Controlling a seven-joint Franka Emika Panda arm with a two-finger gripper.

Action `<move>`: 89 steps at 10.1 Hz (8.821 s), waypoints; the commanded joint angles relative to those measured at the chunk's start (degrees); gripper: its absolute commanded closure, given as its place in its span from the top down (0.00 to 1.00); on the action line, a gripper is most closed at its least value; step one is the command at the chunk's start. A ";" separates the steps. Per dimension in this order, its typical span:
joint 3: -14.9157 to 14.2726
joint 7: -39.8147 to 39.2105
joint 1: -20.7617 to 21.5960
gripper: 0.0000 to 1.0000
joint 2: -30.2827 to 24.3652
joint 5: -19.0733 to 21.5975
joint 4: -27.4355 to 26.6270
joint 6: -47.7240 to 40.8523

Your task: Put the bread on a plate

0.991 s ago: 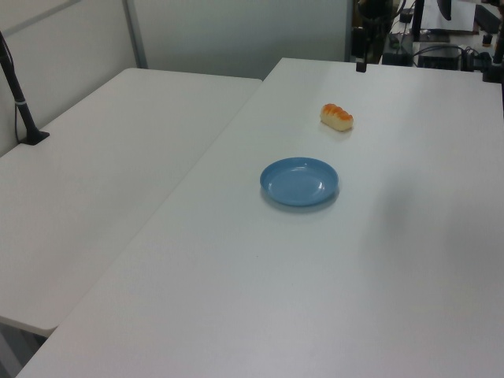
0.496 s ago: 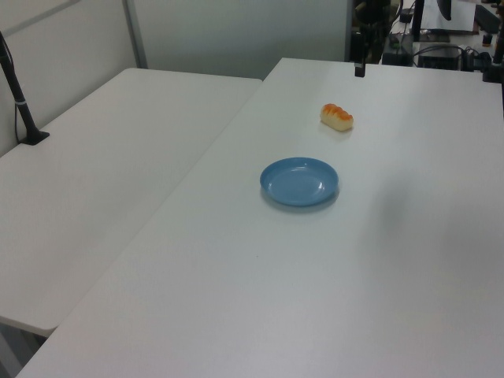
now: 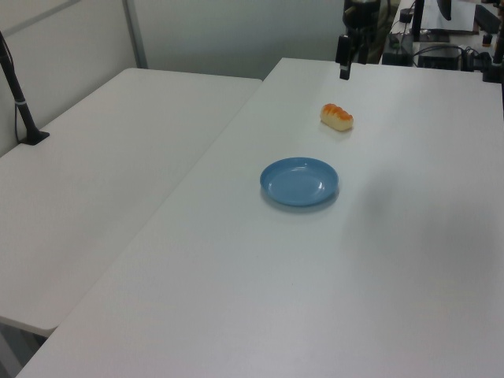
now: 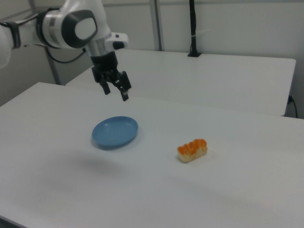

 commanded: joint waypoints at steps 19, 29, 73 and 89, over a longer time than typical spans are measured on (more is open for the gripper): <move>-8.83 14.21 -11.99 1.00 25.36 -1.33 -0.33 43.88; -8.13 17.83 -10.23 0.88 27.03 -1.94 -1.20 44.23; 0.39 -5.29 -2.05 1.00 -0.83 2.54 2.66 -7.18; -1.36 -9.08 -1.52 1.00 -0.31 2.54 3.01 -8.07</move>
